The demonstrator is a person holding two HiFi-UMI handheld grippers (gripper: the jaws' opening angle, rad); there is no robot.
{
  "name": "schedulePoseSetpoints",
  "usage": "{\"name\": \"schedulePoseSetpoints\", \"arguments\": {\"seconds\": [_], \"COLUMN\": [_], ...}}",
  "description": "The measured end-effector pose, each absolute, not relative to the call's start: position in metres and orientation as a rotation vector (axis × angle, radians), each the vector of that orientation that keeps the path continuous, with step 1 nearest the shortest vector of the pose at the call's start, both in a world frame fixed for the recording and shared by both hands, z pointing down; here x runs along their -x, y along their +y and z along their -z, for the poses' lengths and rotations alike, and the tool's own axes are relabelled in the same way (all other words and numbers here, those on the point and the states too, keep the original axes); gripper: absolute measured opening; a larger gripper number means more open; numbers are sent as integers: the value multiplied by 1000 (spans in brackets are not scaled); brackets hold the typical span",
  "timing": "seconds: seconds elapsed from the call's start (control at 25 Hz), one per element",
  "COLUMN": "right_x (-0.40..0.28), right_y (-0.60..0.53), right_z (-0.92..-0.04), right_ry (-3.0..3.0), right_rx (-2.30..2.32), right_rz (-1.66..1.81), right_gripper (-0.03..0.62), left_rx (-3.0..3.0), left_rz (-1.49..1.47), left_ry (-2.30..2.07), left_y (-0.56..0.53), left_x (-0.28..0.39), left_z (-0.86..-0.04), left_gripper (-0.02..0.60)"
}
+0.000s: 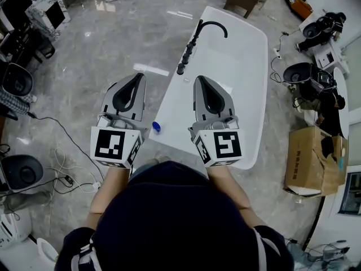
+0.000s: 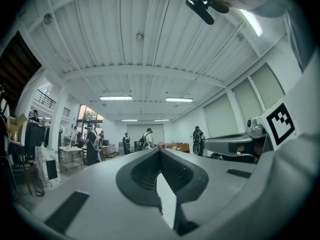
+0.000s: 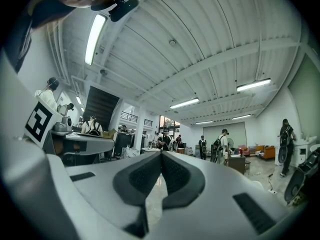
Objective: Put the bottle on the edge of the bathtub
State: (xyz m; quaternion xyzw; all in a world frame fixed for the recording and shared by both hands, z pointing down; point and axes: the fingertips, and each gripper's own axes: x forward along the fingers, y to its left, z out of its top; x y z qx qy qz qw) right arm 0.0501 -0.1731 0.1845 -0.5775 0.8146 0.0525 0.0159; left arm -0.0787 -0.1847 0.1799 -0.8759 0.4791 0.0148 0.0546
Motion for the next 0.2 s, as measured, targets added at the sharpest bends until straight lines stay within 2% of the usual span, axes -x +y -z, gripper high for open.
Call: {"name": "schedulePoseSetpoints", "arguments": {"seconds": [0.2], "right_x": [-48], "right_y": [-179], "right_z": [-188], "right_ry": [2522], "right_rx": [1800], "right_rz": [-153], "right_gripper": [26], "left_rx": [2659], "left_rz": [-44], "left_ry": [1446], "left_y": [-191], "left_x": [81], "left_z": [-181], "left_gripper": [21]}}
